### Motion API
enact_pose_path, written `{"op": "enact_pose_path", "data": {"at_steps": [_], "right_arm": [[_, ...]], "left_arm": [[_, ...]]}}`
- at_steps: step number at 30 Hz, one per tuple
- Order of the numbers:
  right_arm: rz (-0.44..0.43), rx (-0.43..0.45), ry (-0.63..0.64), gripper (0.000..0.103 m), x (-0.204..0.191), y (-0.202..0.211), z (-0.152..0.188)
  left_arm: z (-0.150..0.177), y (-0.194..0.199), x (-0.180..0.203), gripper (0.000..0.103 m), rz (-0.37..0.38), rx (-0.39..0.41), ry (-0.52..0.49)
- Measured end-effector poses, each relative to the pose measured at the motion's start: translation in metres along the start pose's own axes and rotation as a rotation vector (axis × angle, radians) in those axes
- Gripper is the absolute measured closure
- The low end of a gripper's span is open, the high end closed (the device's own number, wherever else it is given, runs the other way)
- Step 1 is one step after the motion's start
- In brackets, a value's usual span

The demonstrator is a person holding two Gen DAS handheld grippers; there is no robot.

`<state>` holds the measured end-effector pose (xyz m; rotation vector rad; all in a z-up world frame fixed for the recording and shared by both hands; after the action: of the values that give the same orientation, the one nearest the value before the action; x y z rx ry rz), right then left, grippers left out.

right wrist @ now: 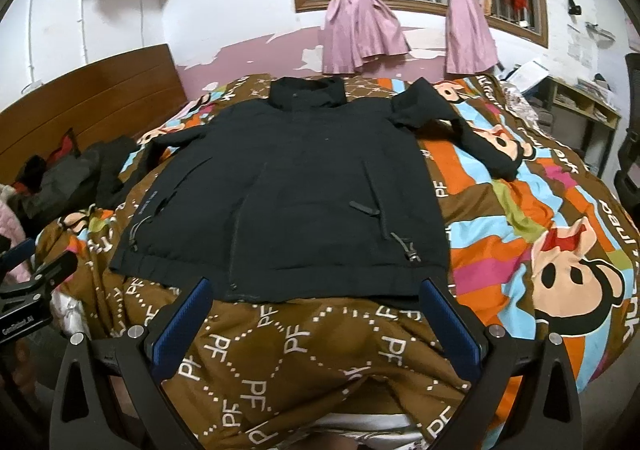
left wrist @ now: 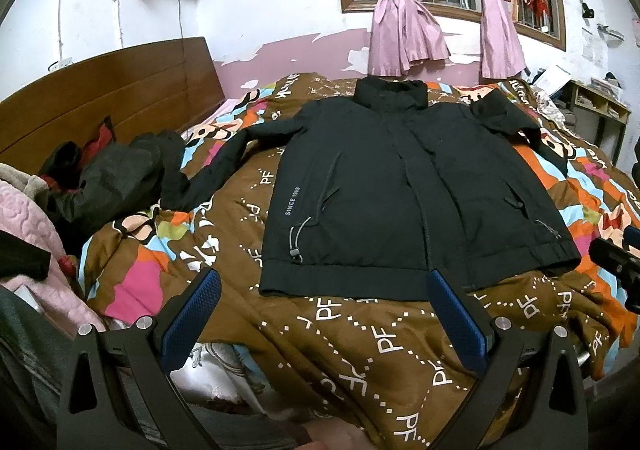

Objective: Fold large clothes

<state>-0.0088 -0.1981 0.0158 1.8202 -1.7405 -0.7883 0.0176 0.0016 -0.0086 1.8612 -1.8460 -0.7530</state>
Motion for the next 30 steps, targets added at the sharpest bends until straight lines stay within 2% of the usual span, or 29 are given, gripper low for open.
{"op": "enact_pose_path", "data": {"at_steps": [4,8,12,16,21,25,27,30], "right_arm": [[0.009,0.004,-0.03,0.0,0.007,0.001,-0.01],[0.004,0.018,-0.023,0.0,0.009,0.009,-0.033],[-0.022,0.053,-0.012,0.0,0.017,0.025,-0.074],[-0.02,0.055,0.001,0.0,0.029,0.034,-0.12],[0.051,0.065,-0.039,0.0,0.064,0.033,-0.167],[0.109,0.051,-0.124,0.0,0.107,0.019,-0.196],[0.1,0.019,-0.185,0.0,0.13,0.008,-0.207],[0.082,0.007,-0.268,0.0,0.167,-0.015,-0.223]], "left_arm": [[0.001,-0.004,-0.001,0.002,0.007,-0.002,0.006],[-0.016,-0.001,0.002,0.002,0.014,-0.002,-0.007],[-0.037,0.01,-0.001,0.002,0.049,0.029,0.009],[-0.066,0.011,-0.001,0.002,0.102,0.017,0.024],[-0.116,-0.005,0.014,0.002,0.158,-0.054,-0.013],[-0.149,-0.03,0.026,0.002,0.192,-0.122,-0.053],[-0.162,-0.042,0.032,0.002,0.191,-0.129,-0.065],[-0.184,-0.061,0.043,0.002,0.182,-0.091,-0.1]]}}
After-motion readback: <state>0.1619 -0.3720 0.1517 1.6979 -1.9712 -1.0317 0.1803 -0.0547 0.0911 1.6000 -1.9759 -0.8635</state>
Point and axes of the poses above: each gripper's, at about its wrist camera, not at the fingertips, and y roughly against the way its jaws point, x to its right, z to its underside, the point moved 2 cm from there along -y, roughly the way its jaws point, and after that the axes turned 3 degrees about -x, right-handed, at the moved point
